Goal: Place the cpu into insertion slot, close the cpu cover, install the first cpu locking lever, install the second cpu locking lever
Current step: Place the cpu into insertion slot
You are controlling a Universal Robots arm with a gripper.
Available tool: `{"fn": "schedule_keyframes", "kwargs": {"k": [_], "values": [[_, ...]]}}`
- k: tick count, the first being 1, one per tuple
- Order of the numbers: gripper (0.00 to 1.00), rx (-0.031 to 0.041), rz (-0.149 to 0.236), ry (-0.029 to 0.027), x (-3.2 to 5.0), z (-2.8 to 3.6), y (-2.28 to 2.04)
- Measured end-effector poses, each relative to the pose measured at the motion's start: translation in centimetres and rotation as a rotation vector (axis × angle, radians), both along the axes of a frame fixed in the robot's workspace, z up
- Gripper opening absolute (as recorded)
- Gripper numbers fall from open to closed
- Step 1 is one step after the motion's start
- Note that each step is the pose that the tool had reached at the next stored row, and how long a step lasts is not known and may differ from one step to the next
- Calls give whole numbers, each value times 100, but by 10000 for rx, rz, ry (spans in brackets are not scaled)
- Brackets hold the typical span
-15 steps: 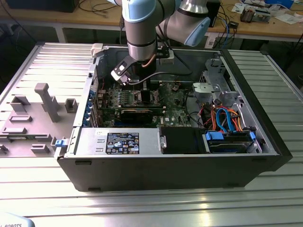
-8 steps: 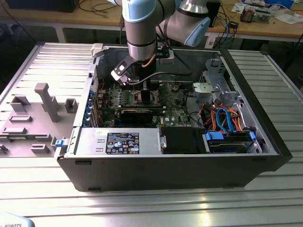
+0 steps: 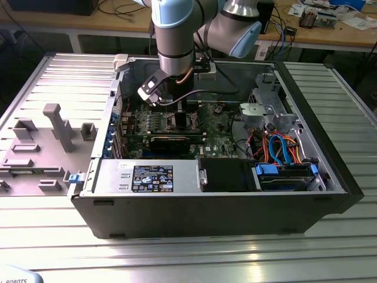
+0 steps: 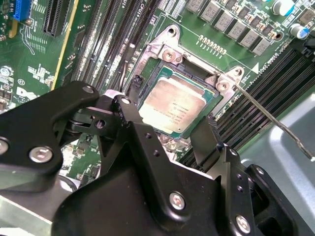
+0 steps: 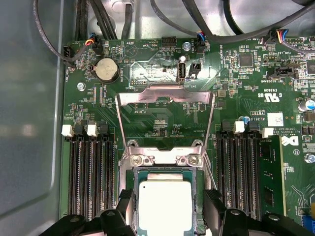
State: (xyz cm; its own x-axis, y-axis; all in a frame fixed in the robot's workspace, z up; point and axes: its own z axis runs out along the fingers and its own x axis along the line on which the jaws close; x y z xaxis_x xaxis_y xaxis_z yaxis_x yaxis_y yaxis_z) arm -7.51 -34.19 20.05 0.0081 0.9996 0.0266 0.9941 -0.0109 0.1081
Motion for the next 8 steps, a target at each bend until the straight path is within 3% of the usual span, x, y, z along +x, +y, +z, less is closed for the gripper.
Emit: {"fn": "schedule_keyframes", "kwargs": {"k": [8], "values": [[67,-1,0,1,-14,0,0]]}}
